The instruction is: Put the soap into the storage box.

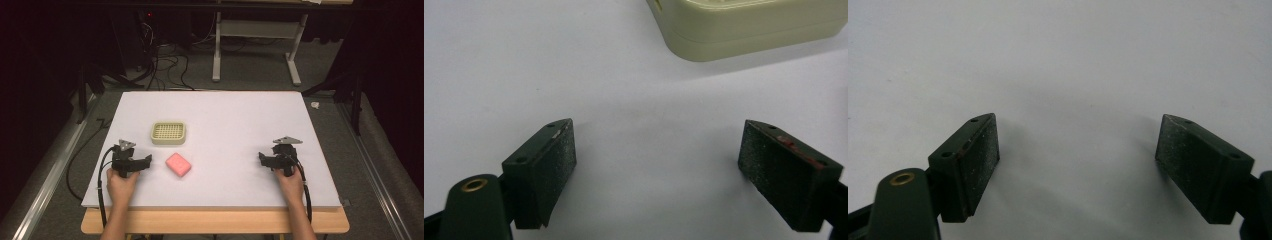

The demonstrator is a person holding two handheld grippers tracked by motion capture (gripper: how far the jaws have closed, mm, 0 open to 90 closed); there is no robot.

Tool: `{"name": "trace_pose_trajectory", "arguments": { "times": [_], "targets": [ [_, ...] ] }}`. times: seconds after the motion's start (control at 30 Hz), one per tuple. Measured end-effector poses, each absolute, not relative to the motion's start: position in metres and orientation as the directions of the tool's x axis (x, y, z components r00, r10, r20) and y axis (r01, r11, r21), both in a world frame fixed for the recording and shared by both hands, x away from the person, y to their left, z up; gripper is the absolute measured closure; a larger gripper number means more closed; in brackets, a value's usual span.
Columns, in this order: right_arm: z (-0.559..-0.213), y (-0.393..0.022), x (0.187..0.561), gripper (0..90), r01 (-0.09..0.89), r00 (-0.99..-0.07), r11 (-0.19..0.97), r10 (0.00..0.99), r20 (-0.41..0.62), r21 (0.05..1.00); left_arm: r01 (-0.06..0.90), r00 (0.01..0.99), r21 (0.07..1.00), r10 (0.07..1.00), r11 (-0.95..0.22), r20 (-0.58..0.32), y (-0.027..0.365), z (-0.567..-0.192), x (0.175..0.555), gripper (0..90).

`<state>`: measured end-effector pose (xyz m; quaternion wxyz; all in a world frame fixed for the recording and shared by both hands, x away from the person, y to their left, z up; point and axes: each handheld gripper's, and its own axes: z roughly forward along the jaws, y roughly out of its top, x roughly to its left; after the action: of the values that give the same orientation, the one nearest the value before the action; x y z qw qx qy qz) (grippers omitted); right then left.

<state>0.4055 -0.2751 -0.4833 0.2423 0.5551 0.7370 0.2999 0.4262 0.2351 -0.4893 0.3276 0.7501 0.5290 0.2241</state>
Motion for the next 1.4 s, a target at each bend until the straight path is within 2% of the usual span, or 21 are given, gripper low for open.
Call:
{"name": "trace_pose_trajectory", "arguments": {
  "times": [1.07,1.4],
  "targets": [
    [-0.4833,-0.2752,0.4057,17.9,0.675,-0.265,0.201,0.964,-0.022,0.710,0.657,0.333,0.725,0.942,-0.209,-0.030,0.2362,-0.4881,0.4273,17.2],
    [-0.4833,-0.2753,0.4059,17.8,0.675,-0.265,0.200,0.964,-0.019,0.710,0.649,0.363,0.729,0.931,-0.217,-0.046,0.2358,-0.4826,0.4228,15.8]
  ]
}}
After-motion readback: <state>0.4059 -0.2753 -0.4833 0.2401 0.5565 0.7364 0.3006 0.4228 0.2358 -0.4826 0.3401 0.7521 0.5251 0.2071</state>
